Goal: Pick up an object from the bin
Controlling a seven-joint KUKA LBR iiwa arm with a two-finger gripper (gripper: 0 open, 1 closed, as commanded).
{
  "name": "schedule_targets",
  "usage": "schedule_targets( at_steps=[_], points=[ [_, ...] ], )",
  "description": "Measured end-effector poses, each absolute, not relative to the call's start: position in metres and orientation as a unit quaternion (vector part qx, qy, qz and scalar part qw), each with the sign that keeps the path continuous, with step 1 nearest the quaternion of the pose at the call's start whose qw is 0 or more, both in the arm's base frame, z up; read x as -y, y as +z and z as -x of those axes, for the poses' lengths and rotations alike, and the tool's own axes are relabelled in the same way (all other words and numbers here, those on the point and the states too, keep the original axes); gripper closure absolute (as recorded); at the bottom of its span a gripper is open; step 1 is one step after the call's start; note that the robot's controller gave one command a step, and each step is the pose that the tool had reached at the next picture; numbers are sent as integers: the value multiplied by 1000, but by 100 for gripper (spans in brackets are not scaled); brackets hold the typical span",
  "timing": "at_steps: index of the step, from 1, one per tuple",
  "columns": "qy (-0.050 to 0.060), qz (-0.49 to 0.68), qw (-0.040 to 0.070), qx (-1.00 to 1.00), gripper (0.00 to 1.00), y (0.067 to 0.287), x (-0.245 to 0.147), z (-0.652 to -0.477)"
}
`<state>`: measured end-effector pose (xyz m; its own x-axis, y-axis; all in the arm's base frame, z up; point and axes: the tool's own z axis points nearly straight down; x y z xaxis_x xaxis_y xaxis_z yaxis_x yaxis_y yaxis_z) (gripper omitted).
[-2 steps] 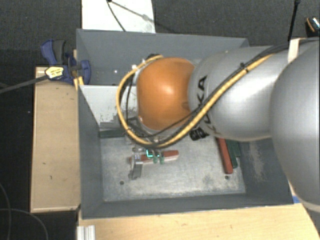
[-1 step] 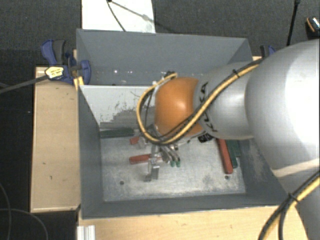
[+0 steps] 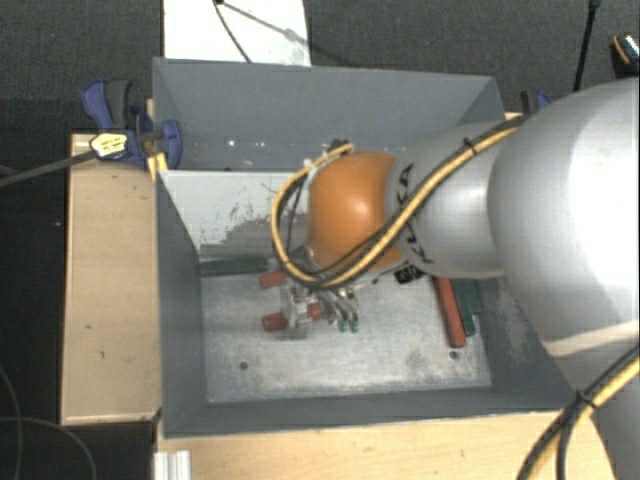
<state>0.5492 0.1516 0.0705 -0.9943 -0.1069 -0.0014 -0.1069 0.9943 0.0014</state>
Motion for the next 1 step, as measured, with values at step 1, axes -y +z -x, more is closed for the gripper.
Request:
schedule_targets(
  at_steps=[1],
  points=[
    [1, 59, 5, -998, 100, 203, -134, -545]
  ],
)
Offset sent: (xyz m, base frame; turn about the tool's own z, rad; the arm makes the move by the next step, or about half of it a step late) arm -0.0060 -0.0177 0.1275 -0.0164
